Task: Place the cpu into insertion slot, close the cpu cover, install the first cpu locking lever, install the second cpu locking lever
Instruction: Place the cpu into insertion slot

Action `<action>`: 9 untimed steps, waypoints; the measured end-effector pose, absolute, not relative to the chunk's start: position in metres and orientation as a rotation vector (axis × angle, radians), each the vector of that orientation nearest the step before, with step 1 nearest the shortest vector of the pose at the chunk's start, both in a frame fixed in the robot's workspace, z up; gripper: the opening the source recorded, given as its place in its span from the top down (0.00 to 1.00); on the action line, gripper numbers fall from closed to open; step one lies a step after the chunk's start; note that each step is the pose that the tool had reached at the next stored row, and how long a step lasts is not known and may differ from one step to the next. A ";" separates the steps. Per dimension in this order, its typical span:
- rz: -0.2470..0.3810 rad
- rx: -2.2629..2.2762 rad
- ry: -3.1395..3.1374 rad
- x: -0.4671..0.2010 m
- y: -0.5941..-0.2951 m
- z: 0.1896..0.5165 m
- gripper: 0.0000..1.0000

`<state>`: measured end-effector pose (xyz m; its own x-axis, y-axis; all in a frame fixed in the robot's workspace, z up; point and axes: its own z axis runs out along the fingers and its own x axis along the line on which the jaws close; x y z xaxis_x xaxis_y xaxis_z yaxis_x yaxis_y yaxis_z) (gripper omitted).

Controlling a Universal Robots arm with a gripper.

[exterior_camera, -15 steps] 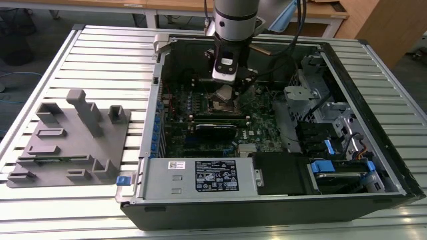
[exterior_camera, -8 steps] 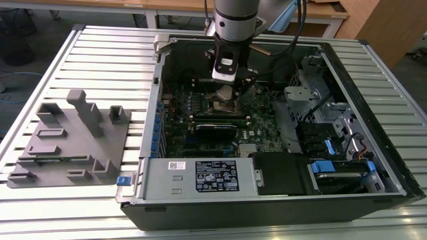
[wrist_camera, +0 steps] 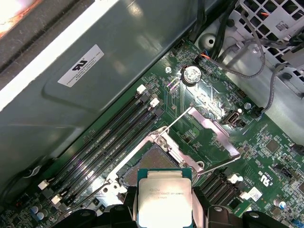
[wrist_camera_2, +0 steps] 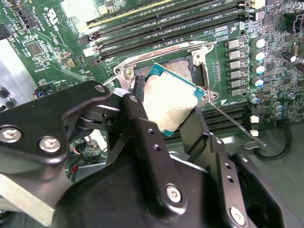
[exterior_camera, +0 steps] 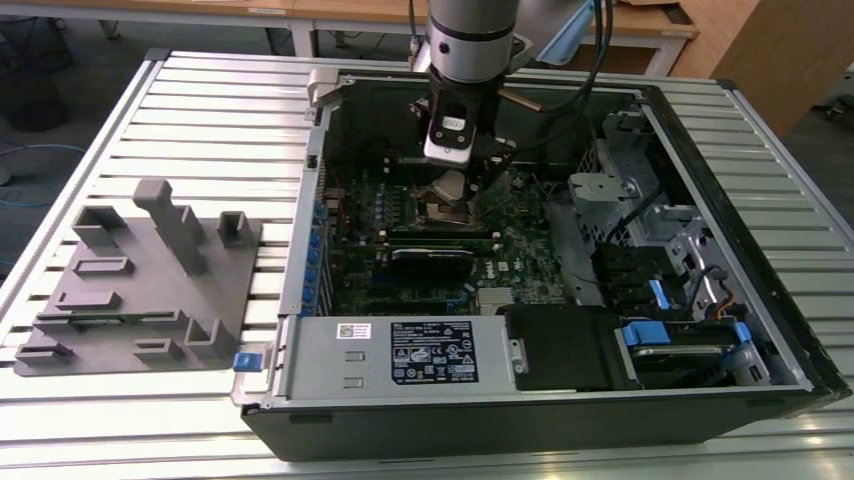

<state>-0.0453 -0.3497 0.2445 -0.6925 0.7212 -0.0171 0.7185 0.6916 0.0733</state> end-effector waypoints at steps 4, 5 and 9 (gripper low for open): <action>0.094 1.214 2.847 -0.045 -0.350 0.245 0.46; 0.094 1.221 2.844 -0.045 -0.350 0.245 0.46; 0.092 1.281 2.816 -0.045 -0.350 0.244 0.46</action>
